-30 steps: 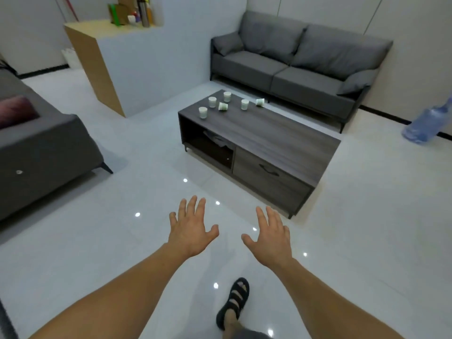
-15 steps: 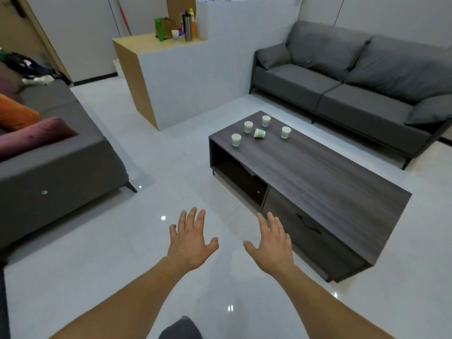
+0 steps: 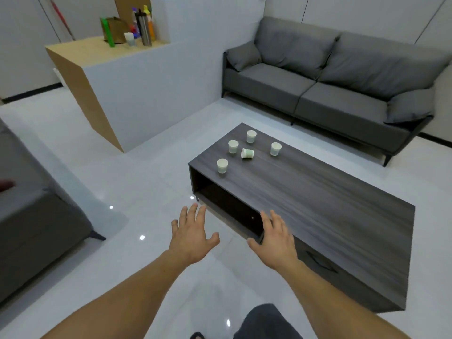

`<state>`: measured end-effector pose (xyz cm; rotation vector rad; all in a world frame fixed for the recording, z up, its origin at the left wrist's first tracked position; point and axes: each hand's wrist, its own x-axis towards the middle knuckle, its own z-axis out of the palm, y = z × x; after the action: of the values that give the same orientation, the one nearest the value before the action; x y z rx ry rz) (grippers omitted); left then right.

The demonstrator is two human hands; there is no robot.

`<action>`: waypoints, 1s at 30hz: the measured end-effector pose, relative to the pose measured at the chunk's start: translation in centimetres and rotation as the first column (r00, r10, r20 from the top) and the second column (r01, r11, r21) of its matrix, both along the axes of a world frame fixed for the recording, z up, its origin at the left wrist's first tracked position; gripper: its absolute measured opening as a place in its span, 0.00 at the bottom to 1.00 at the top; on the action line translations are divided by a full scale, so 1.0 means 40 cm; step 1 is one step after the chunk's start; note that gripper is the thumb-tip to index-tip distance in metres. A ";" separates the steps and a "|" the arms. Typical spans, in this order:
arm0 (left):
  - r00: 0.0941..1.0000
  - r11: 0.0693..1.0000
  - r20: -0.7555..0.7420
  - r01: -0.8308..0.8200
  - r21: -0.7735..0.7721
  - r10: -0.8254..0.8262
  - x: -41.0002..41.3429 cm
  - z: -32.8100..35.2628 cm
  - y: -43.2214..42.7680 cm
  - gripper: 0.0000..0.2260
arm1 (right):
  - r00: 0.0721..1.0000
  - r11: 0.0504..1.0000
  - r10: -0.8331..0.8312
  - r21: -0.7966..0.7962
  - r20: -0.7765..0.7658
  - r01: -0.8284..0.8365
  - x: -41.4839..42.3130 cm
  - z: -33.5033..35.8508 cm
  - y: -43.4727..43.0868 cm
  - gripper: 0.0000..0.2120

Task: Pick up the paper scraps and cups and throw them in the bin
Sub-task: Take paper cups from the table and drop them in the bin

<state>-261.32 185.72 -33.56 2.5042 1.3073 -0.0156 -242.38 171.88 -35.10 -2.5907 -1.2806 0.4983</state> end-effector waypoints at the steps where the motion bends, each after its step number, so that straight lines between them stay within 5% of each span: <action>1: 1.000 1.000 -0.007 0.008 -0.003 -0.008 0.013 -0.001 0.026 0.38 | 1.000 1.000 0.002 -0.015 -0.003 -0.002 0.007 -0.001 0.024 0.41; 17: 0.996 0.998 -0.075 -0.054 -0.017 0.052 0.371 -0.034 0.689 0.43 | 0.990 0.992 0.092 -0.079 -0.107 -0.101 0.394 -0.074 0.764 0.43; 30: 0.966 0.957 -0.151 0.174 -0.231 -0.212 0.557 -0.244 1.172 0.46 | 0.987 0.964 -0.028 -0.264 -0.160 -0.016 0.491 -0.252 1.199 0.46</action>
<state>-239.04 232.61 -43.31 2.4742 1.0505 -0.4083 -222.74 219.85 -45.19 -2.6943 -1.2250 0.9172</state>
